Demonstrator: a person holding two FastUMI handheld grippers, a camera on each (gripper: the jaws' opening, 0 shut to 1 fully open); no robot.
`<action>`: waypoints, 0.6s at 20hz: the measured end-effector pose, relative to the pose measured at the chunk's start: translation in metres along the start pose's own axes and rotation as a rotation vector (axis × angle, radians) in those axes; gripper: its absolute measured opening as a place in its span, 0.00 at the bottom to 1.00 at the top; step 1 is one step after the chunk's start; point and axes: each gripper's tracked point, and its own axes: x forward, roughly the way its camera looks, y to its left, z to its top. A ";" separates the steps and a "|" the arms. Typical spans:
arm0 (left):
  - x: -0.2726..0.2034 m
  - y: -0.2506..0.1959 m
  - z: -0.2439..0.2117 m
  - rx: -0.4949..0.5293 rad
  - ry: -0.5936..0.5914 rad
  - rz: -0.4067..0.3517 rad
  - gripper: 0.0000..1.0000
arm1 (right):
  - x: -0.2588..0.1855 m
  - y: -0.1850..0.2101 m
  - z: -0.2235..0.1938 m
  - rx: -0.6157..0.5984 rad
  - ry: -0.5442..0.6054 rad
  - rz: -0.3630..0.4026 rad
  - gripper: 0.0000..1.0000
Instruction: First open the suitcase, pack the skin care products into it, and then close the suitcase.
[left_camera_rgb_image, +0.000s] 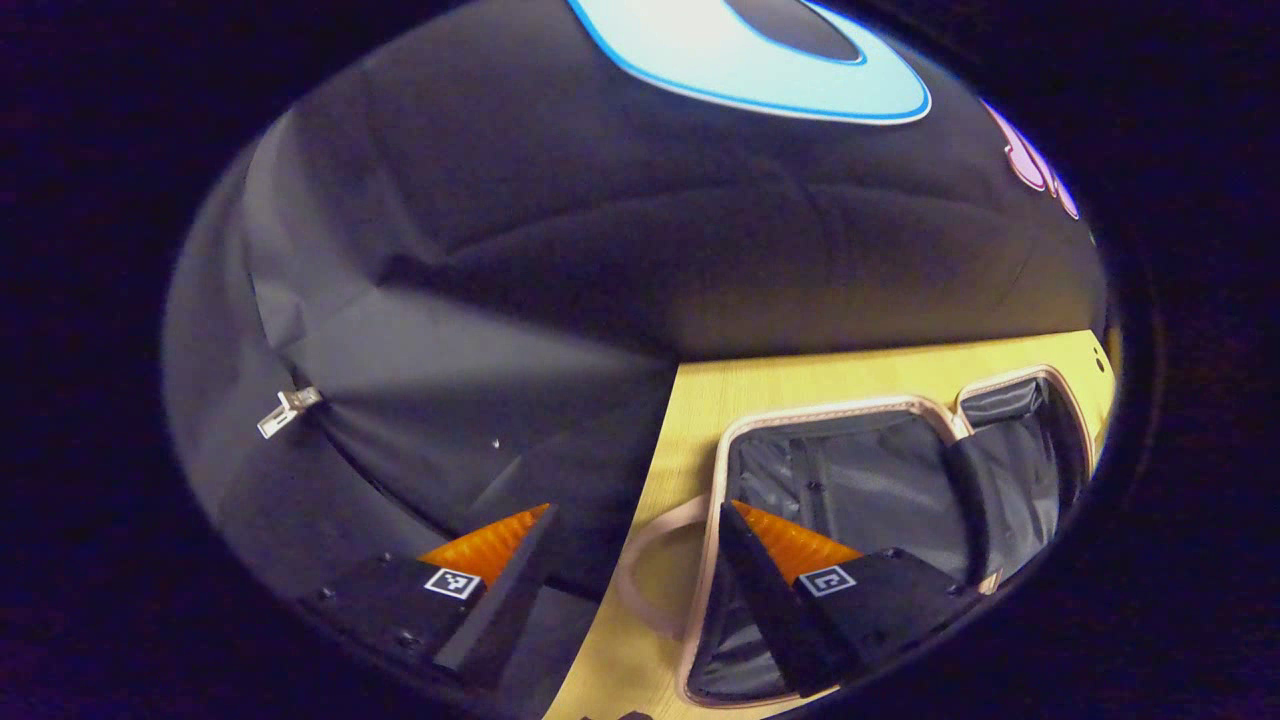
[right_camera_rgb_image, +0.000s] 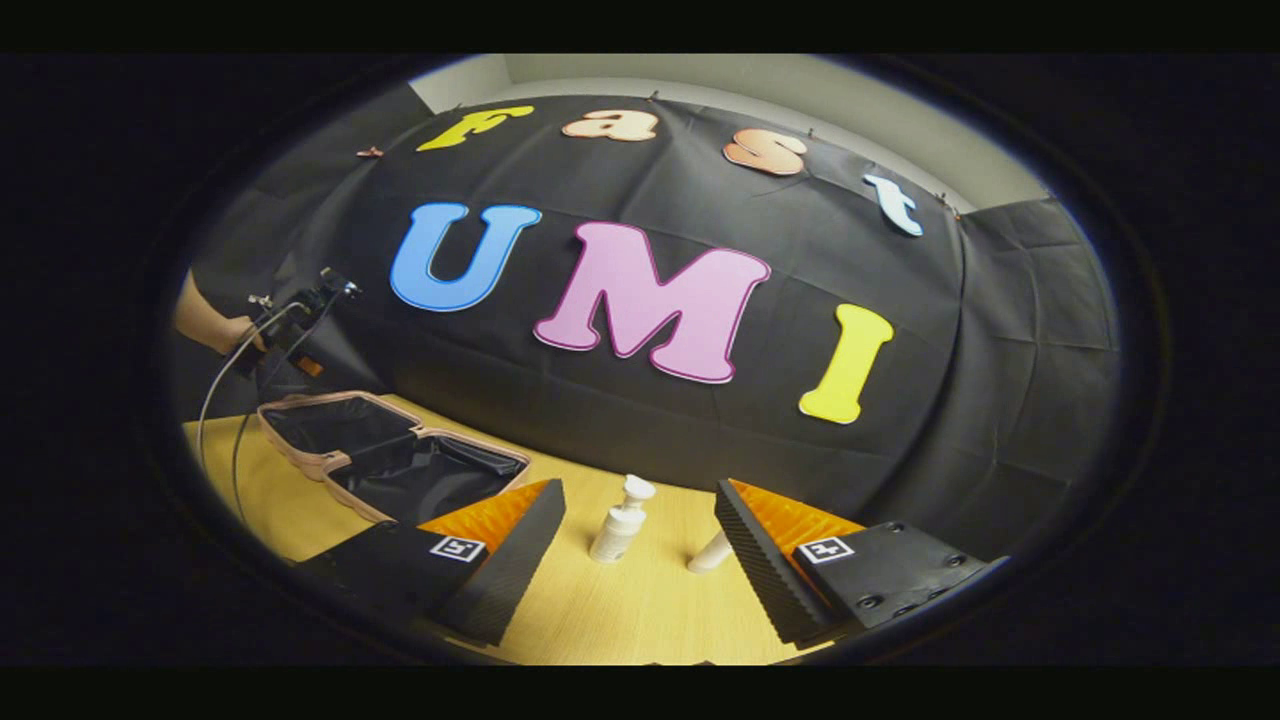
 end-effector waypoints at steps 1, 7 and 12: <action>-0.016 -0.016 0.014 -0.010 -0.058 -0.024 0.96 | 0.004 -0.005 -0.002 0.006 -0.002 -0.009 0.97; -0.121 -0.142 0.045 -0.252 -0.421 -0.123 0.98 | 0.029 -0.036 -0.021 0.037 -0.005 -0.059 0.97; -0.195 -0.264 0.040 -0.323 -0.494 -0.256 0.98 | 0.053 -0.072 -0.032 0.068 -0.022 -0.104 0.97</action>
